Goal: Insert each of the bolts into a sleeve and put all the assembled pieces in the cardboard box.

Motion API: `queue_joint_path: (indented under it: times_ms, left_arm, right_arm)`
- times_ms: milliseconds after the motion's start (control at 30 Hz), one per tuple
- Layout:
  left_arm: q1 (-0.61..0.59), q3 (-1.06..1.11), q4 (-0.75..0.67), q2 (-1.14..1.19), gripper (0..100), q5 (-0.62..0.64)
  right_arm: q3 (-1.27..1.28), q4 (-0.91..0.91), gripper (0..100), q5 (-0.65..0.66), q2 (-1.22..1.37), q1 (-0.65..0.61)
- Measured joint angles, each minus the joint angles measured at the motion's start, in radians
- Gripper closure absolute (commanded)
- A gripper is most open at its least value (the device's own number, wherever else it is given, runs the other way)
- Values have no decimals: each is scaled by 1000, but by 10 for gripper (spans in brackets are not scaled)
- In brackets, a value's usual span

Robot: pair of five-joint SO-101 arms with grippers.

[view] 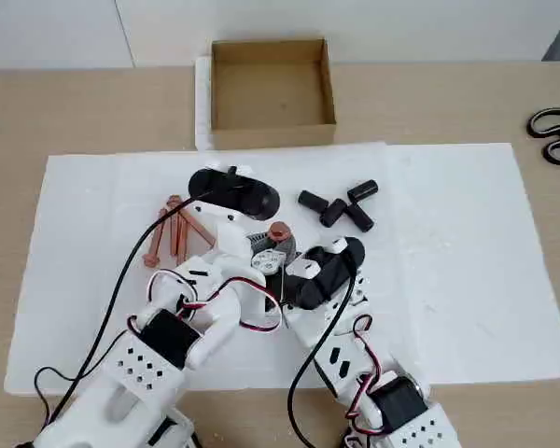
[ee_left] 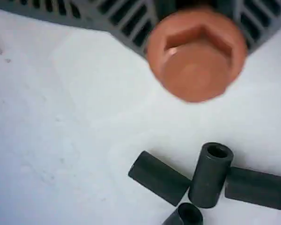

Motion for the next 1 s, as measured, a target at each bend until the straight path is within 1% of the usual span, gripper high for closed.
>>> queue_joint_path:
  times_ms: [133,233,333,433,533,600,667,733,867,1000]
  left_arm:
    - [-5,5,20,-2,766,-23]
    - [-6,5,77,-2,700,-26]
    - [-9,-37,161,-6,677,-26]
    - [-11,-100,262,-5,677,-26]
    - [-44,-169,381,-3,677,-32]
    - [-103,-224,448,-2,677,-34]
    - [-169,-295,509,-2,677,-69]
    - [-259,-367,569,-2,677,-114]
    - [-463,-483,669,-3,677,-270]
    - [-664,-529,732,-3,677,-356]
  right_arm:
    - [0,0,995,0,0,2]
    - [5,0,995,2,2,8]
    - [5,0,995,0,2,18]
    - [3,0,995,0,2,18]
    - [2,0,995,3,-2,46]
    - [2,0,995,3,-2,69]
    - [2,0,995,3,-2,72]
    - [2,0,995,3,-2,86]
    - [6,-2,995,3,-2,118]
    - [25,21,995,3,0,173]
